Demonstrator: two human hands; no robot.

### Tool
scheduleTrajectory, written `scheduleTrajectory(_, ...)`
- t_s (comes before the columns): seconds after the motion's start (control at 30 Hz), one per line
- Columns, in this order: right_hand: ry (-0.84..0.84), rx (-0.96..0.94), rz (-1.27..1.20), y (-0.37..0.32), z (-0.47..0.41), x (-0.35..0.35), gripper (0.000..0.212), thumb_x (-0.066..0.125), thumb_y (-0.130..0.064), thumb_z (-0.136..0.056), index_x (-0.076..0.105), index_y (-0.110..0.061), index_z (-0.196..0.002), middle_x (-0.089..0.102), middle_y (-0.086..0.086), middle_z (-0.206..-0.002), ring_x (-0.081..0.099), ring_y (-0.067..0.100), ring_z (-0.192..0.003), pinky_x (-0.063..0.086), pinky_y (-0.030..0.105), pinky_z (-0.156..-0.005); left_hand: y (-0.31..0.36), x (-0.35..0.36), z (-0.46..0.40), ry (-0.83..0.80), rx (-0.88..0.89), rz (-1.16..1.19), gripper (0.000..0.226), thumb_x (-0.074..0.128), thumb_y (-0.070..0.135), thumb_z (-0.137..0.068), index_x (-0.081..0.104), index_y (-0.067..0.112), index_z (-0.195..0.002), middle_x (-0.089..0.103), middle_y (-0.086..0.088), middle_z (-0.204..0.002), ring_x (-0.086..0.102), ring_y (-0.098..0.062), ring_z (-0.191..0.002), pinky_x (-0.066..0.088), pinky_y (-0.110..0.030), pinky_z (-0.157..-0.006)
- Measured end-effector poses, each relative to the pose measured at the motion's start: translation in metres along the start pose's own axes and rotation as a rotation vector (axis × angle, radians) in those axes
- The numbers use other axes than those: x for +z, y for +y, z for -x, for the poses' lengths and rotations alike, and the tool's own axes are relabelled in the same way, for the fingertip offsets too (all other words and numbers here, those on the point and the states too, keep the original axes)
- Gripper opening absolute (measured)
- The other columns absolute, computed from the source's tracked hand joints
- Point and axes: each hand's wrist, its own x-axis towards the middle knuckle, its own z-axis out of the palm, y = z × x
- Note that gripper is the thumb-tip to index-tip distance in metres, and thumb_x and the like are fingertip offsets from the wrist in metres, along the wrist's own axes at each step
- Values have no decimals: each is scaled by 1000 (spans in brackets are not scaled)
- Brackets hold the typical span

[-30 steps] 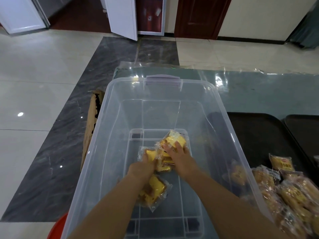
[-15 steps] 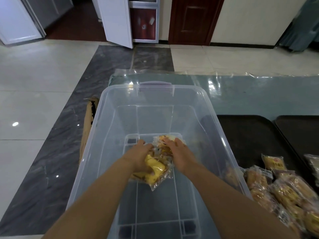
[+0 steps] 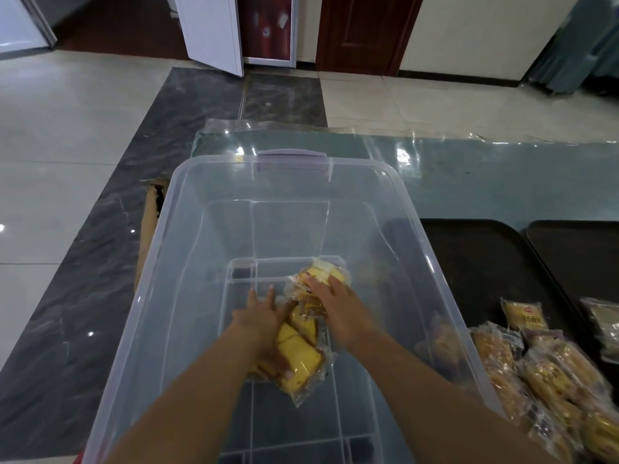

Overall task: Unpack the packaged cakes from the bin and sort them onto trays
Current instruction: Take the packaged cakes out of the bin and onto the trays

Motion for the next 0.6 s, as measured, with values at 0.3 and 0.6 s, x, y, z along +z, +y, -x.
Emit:
scheduleTrajectory(0.3, 53, -20, -13, -1, -1, 0, 67, 49, -28, -97, 10, -37, -150, 10, 5, -156, 20, 29, -140, 34, 45, -108, 11, -4, 8, 94, 6, -26, 113, 78, 61, -60, 13, 31, -147, 32, -10, -140, 36, -32, -127, 40, -49, -101)
scheduleTrajectory(0.6, 164, -82, -53, -12, 6, -32, 62, 44, -26, -98, 13, -39, -150, 21, 8, -152, 31, 33, -134, 35, 44, -107, 5, -37, 45, 198, -12, -57, 114, 78, 61, -60, 12, 31, -148, 27, -12, -146, 30, -34, -134, 36, -45, -106)
